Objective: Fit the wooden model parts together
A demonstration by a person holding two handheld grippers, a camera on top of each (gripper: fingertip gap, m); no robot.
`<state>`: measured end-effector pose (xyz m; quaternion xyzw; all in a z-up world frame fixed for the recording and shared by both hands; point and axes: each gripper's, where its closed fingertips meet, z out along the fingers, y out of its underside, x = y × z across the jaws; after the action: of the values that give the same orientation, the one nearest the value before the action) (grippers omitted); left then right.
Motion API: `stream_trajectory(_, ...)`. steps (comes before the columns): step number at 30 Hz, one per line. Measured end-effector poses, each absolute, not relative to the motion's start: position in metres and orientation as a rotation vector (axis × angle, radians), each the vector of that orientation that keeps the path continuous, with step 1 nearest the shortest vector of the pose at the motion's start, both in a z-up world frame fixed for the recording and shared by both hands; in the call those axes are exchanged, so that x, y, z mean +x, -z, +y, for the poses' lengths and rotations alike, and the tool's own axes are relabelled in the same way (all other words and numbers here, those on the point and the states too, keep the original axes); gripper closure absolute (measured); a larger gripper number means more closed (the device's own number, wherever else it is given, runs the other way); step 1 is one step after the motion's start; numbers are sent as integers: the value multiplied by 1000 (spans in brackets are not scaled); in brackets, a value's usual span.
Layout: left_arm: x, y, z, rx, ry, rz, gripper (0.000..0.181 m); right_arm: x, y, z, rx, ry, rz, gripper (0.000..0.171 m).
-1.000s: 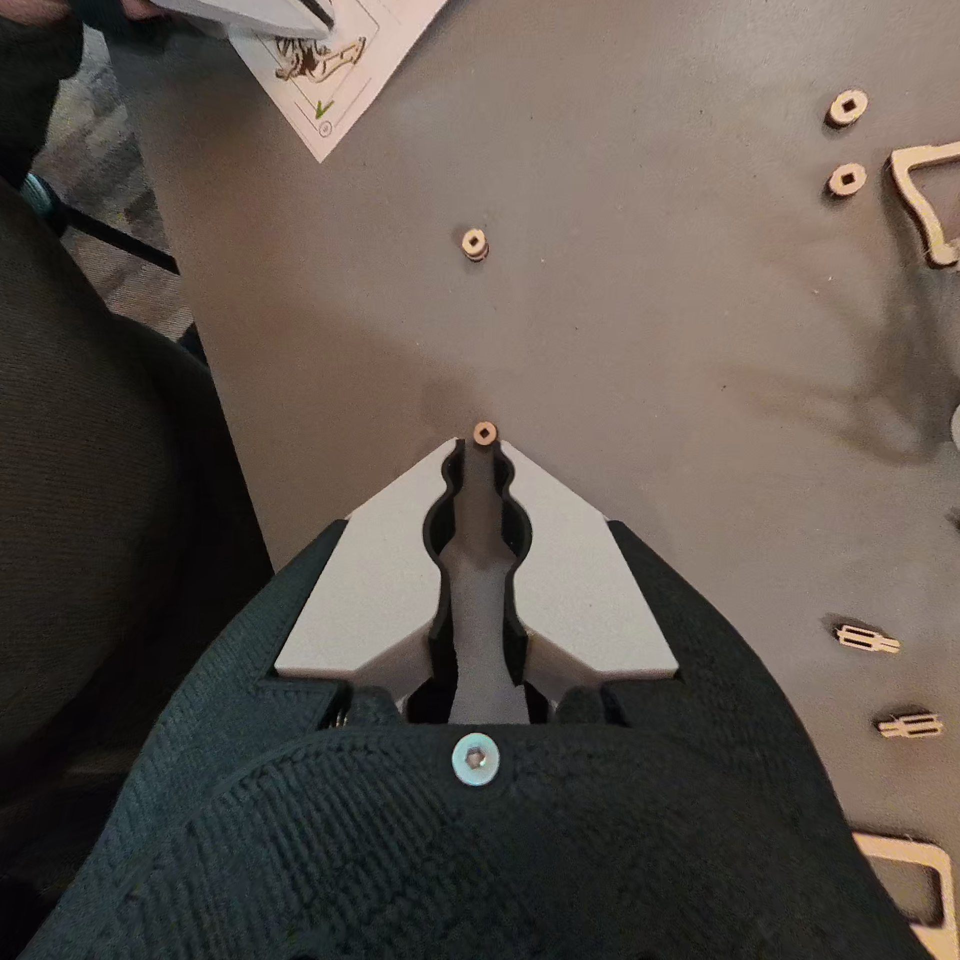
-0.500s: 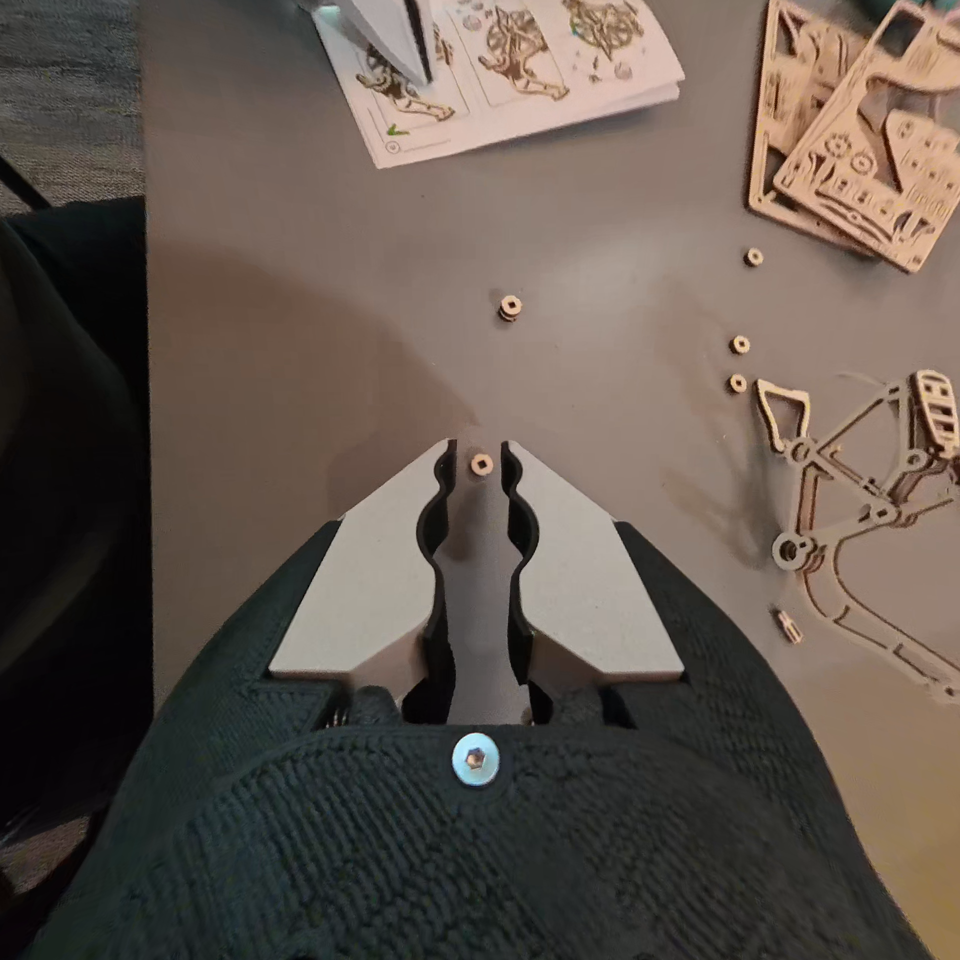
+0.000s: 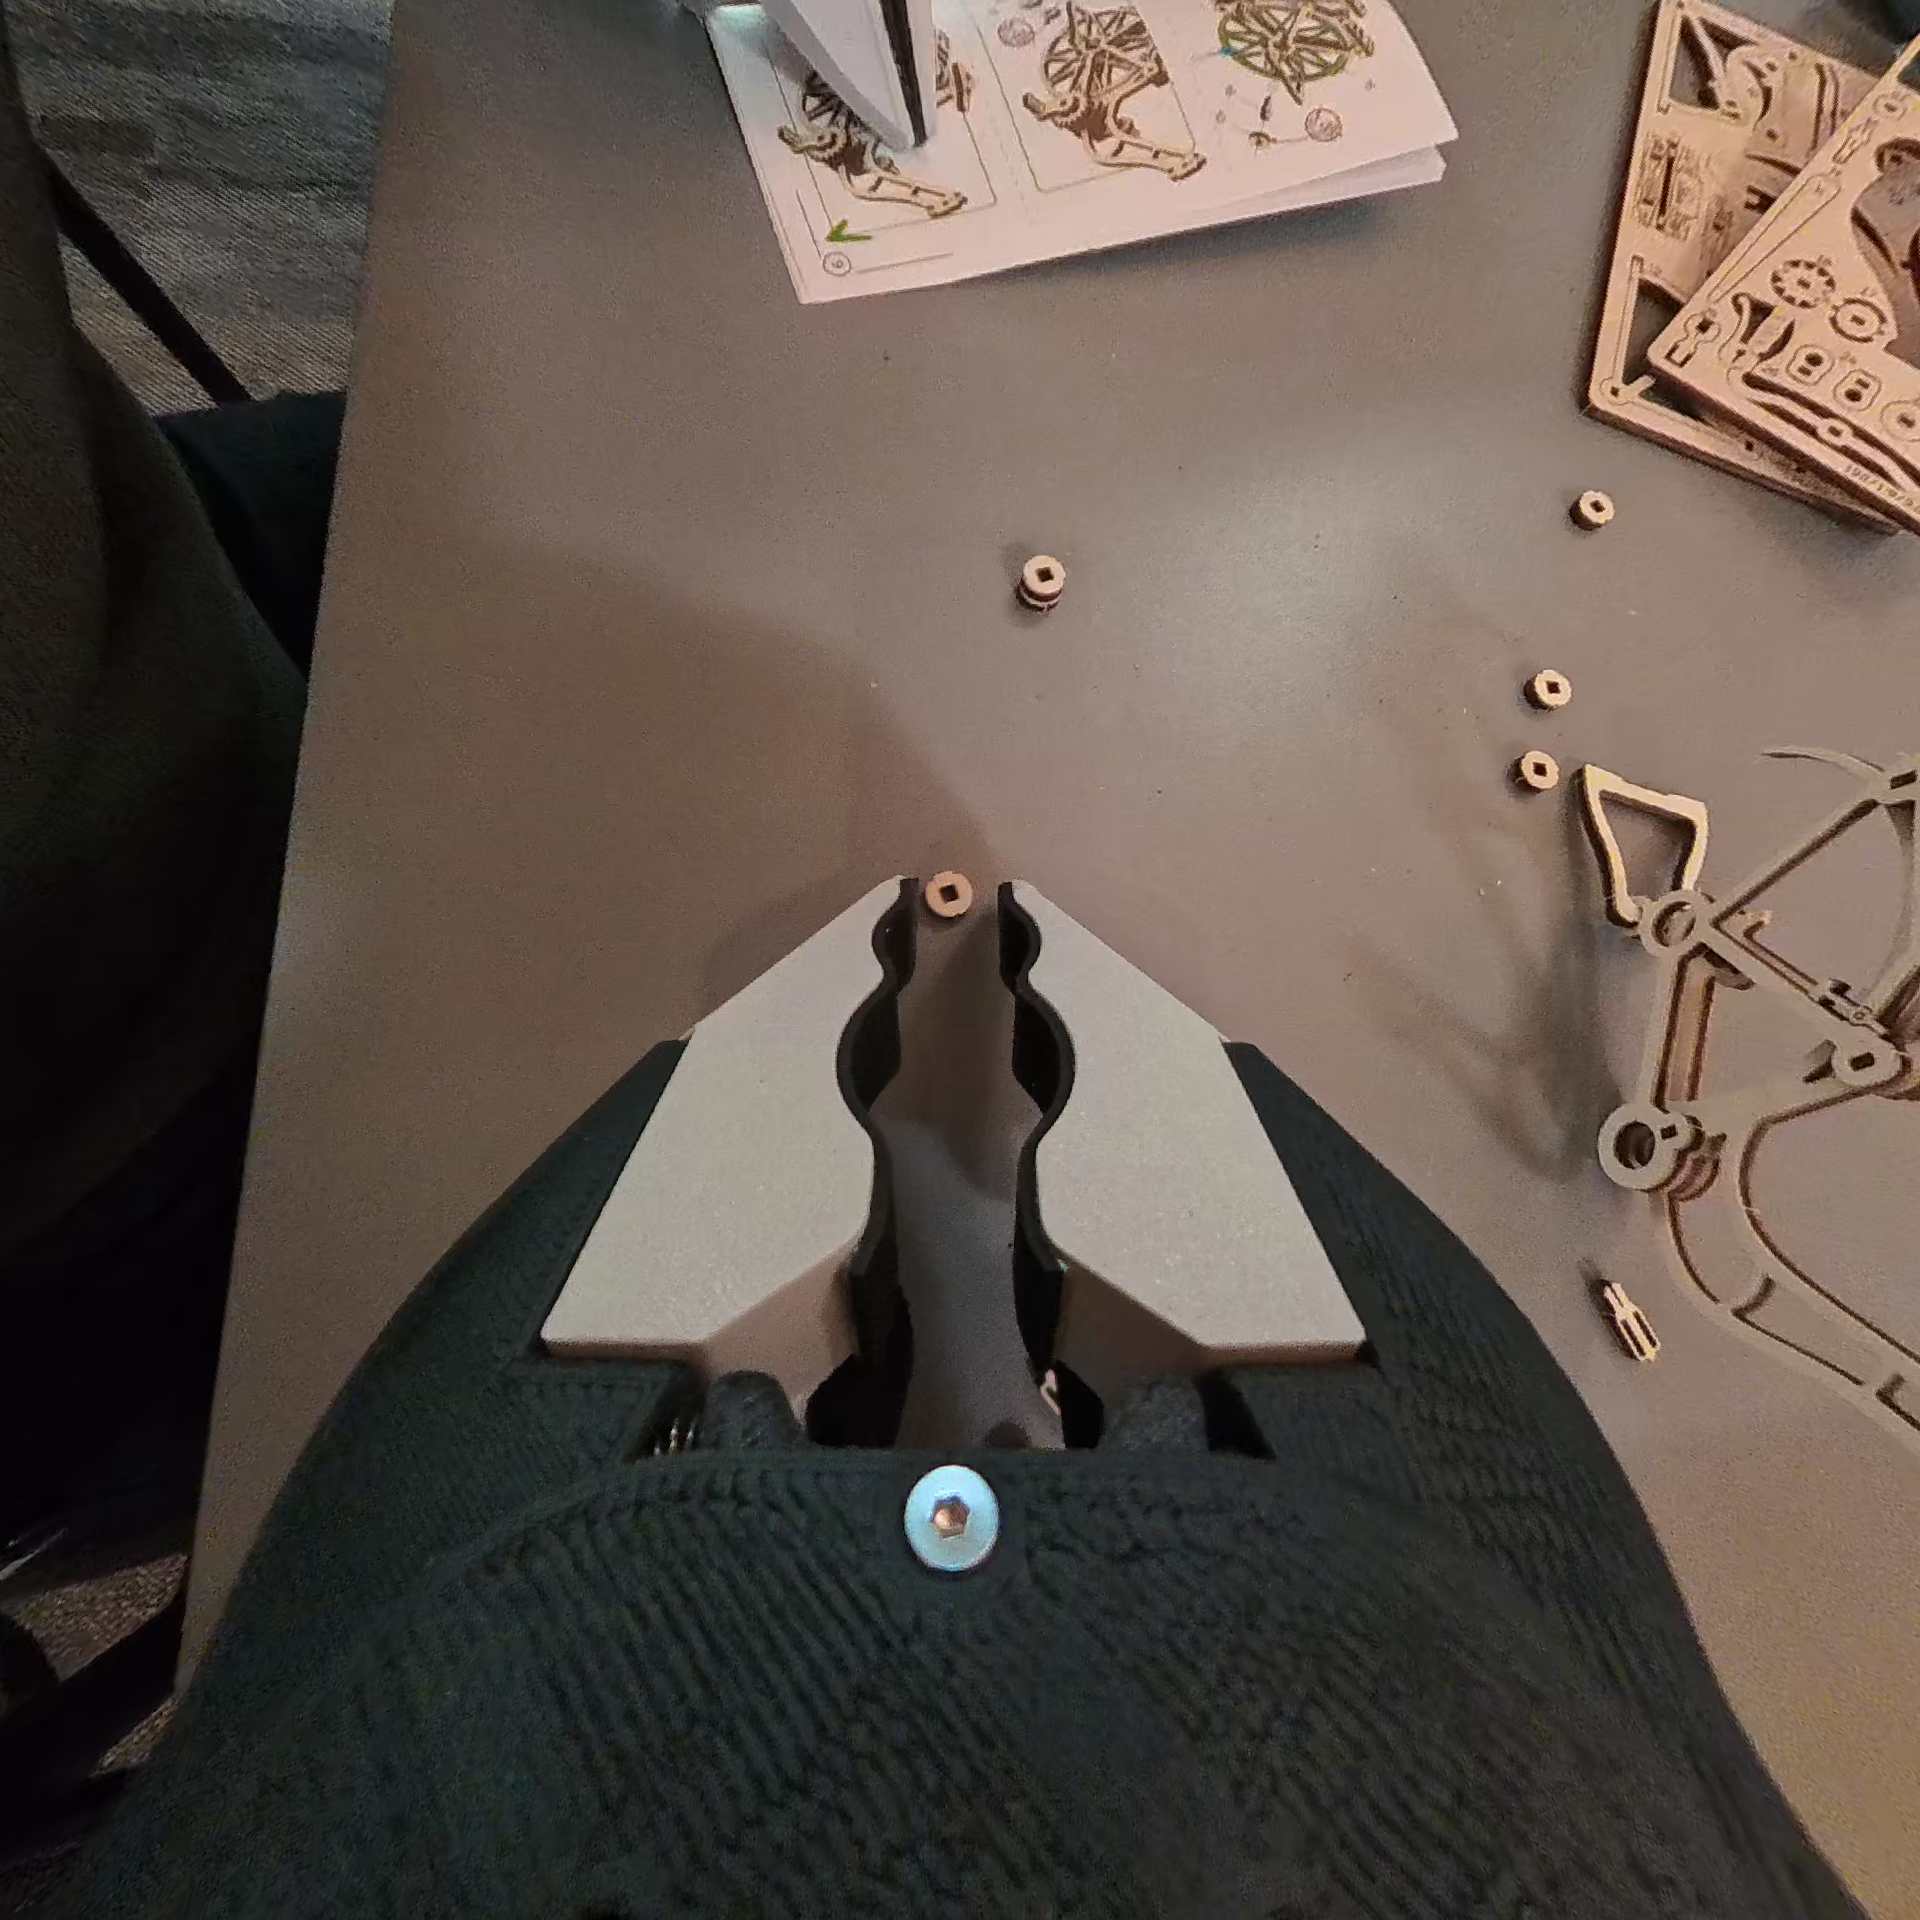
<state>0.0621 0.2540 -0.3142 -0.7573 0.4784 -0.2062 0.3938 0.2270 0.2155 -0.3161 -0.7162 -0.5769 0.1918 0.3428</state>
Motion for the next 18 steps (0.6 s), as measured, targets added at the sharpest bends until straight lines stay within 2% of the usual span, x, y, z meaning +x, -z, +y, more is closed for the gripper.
stream_trajectory(12, 62, 314, 254, -1927, 531, 1212, 181, 225, 317, 216, -1886, -579, -1474, 164)
stream_trajectory(18, 62, 314, 254, -1932, 538, 1210, 181, 194, 304, 232, -1803, -556, -1450, 164)
